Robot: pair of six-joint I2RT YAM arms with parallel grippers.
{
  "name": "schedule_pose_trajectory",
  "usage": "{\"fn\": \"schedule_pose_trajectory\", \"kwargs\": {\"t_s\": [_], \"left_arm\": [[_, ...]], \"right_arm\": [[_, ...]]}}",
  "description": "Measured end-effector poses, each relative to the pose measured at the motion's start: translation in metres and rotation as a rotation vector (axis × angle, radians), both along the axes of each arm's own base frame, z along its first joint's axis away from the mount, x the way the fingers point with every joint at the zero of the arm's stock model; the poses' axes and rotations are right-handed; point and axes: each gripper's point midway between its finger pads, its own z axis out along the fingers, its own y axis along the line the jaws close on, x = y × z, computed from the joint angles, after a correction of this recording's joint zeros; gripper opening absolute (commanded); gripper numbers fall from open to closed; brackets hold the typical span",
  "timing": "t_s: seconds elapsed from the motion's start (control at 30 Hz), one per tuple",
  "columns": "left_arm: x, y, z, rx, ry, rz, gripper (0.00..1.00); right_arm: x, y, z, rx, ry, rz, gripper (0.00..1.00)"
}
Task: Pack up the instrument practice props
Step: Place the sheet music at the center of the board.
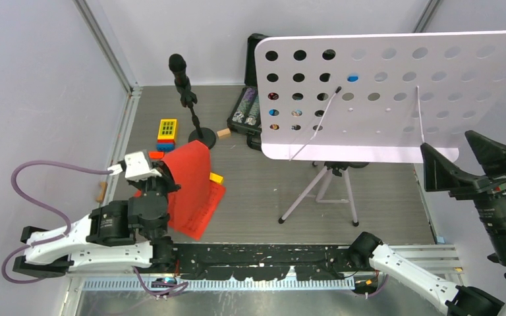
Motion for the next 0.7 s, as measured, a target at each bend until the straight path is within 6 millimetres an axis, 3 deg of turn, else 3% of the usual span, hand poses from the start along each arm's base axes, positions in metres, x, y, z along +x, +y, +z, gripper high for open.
{"fn": "schedule_pose_trajectory", "kwargs": {"t_s": [0.13,0.23,0.37,0.5,0.7], "left_arm": [[0.001,-0.008,0.006,0.074,0.009,-0.001,0.00],[0.003,-0.017,0.010,0.148,0.018,-0.001,0.00],[0.004,-0.023,0.016,0.203,0.025,-0.002,0.00],[0.003,-0.020,0.018,0.212,0.026,-0.002,0.00],[0.001,-0.008,0.026,0.172,0.018,0.001,0.00]], "right_arm": [[-0.010,-0.007,0.010,0.008,-0.032,0.010,0.95],[-0.029,-0.007,0.024,0.004,-0.063,0.083,0.95],[-0.060,0.010,0.052,-0.006,-0.133,0.268,0.95],[-0.074,0.056,0.057,-0.046,-0.137,0.503,0.95],[-0.052,0.146,0.032,-0.068,0.062,0.817,0.95]]}}
